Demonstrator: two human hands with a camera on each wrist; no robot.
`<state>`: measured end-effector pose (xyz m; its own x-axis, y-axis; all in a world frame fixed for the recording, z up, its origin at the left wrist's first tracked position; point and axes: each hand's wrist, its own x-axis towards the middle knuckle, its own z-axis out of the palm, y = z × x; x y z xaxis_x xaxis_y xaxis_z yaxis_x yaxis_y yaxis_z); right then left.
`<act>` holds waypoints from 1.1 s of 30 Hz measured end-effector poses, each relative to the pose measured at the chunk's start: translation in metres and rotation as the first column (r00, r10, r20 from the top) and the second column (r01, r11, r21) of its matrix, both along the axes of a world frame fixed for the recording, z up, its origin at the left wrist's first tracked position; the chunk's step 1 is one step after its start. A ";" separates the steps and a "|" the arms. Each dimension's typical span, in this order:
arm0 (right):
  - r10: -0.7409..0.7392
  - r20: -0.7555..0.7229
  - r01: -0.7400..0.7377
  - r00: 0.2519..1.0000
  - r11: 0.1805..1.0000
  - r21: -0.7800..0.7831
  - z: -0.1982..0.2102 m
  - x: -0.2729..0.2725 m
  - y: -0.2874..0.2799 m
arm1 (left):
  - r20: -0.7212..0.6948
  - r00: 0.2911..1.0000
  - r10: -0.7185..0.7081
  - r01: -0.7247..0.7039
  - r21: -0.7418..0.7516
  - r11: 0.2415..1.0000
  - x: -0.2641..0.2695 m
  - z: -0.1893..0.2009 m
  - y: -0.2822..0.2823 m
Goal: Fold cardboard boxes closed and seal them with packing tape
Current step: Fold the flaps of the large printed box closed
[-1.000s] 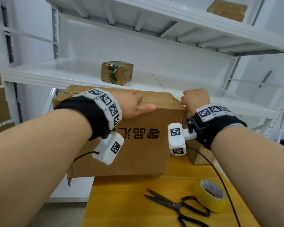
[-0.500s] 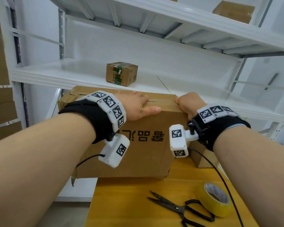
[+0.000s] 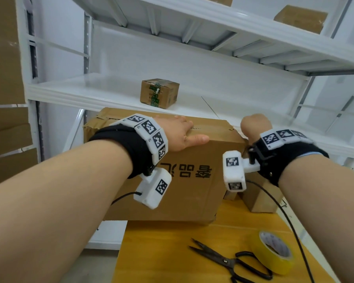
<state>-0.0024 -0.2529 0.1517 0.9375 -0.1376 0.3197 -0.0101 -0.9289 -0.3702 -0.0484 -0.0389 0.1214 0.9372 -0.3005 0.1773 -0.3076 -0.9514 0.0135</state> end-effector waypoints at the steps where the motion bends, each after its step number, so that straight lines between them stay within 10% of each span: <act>1: 0.058 0.043 -0.062 0.997 0.994 0.090 0.004 -0.001 0.007 | 0.002 1.000 0.004 -0.004 -0.004 1.000 0.002 0.000 0.000; 4: 0.318 0.154 -0.337 0.935 0.935 0.112 0.006 -0.012 0.036 | 0.015 1.000 0.003 -0.003 -0.005 1.000 0.007 -0.001 -0.001; 7: 0.498 -0.080 -0.505 0.863 0.853 -0.134 -0.002 -0.021 0.064 | 0.043 0.999 -0.015 0.016 -0.029 0.999 0.011 -0.003 0.001; 15: 0.422 -0.328 -0.504 0.845 0.833 -0.226 -0.007 0.000 0.082 | -0.035 0.986 -0.164 0.150 -0.247 0.957 0.013 0.001 0.011; 33: 0.318 -0.370 -0.456 0.873 0.802 -0.385 -0.005 -0.007 0.080 | -0.130 0.892 0.432 -0.439 -0.027 0.898 0.007 -0.001 0.102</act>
